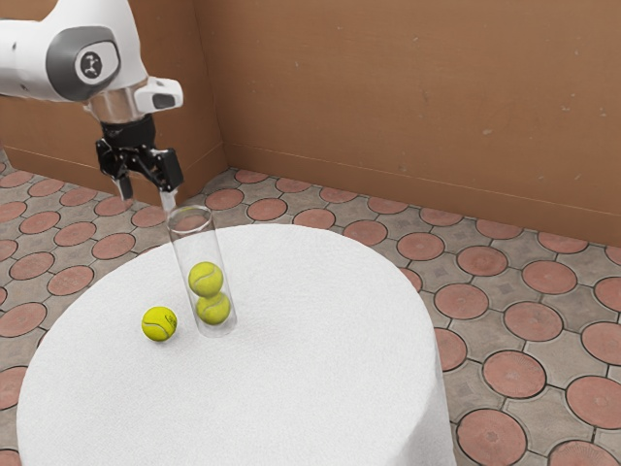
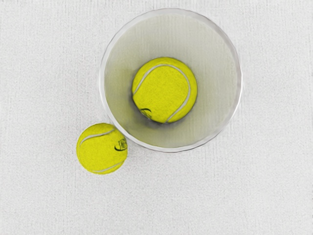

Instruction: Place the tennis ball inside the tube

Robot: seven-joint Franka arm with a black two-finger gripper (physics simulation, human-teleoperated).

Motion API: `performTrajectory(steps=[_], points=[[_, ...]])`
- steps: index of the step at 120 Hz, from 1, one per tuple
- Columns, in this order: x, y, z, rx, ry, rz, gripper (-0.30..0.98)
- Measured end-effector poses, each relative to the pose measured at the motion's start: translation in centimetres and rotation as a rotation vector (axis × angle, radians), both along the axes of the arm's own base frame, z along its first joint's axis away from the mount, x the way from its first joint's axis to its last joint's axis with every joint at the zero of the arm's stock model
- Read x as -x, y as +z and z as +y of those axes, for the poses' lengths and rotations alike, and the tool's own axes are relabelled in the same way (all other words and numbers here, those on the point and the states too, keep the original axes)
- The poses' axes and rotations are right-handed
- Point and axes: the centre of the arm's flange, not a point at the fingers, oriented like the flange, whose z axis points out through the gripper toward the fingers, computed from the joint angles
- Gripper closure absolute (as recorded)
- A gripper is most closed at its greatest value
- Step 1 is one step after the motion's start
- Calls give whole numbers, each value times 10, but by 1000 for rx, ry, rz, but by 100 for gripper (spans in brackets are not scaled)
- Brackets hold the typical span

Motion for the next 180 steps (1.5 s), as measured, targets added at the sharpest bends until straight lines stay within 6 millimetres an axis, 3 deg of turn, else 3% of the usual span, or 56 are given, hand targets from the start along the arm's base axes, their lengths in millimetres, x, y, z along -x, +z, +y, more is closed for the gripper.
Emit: performTrajectory(steps=[14, 24, 32, 39, 58, 78, 103, 121, 180], points=[[8, 8, -10, 1, -19, -23, 0], [40, -11, -9, 10, -17, -13, 0], [56, -38, -7, 10, -12, 12, 0], [64, -75, 0, 9, 0, 43, 0], [74, -155, 14, -14, 11, 27, 0], [102, -213, 52, -56, 31, -107, 0], [118, -253, 57, -76, -45, -205, 0], [107, -269, 57, -90, -91, -258, 0], [67, -292, 52, -82, -120, -325, 0]])
